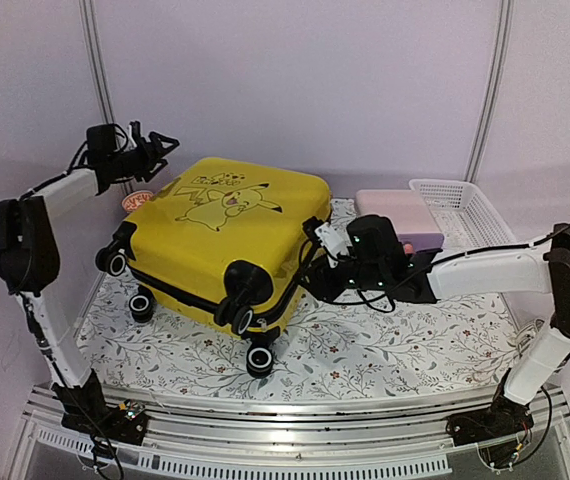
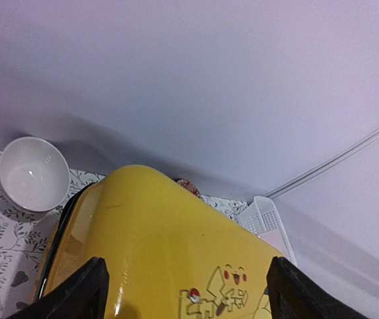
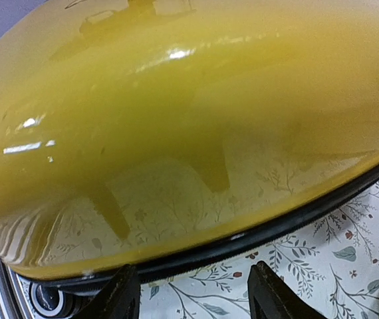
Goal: Open, take out, and arrange the luggage
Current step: Adjust the luggage at the center of the board.
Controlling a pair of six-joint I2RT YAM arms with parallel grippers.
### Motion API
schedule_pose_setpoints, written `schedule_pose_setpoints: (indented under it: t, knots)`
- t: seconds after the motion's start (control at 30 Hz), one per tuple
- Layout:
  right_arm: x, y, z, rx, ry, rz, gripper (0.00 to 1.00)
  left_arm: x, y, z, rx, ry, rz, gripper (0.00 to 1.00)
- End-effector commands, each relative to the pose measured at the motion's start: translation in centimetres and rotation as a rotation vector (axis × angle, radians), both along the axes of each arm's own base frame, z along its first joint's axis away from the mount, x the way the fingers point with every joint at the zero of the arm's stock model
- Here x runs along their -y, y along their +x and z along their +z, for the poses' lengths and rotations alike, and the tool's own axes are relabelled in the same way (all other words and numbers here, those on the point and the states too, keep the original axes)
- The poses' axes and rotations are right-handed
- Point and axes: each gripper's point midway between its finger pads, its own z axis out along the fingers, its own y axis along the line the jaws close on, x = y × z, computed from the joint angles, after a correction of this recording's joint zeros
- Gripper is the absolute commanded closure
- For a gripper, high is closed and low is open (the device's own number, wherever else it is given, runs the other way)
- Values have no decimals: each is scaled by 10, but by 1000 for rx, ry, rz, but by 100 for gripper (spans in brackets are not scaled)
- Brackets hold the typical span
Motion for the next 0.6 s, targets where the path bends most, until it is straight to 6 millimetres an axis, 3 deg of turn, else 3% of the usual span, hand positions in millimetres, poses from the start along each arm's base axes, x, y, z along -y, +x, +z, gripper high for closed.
schedule_pose_setpoints:
  t: [0.0,0.2,0.3,0.43,0.57]
  knots:
    - [10,-29,5,31,47,30,43,-16,-50,62,99,136,67,15]
    - [19,-71,-6,61,106,9,43,-20,-119,87,157,211,164,15]
    - [10,-90,-6,109,160,-54,42,-7,-153,89,191,227,148,15]
    - [-10,-108,-5,157,221,-109,42,10,-193,76,179,235,89,16]
    - [-34,-117,-17,116,266,-153,46,40,-241,75,241,247,-42,18]
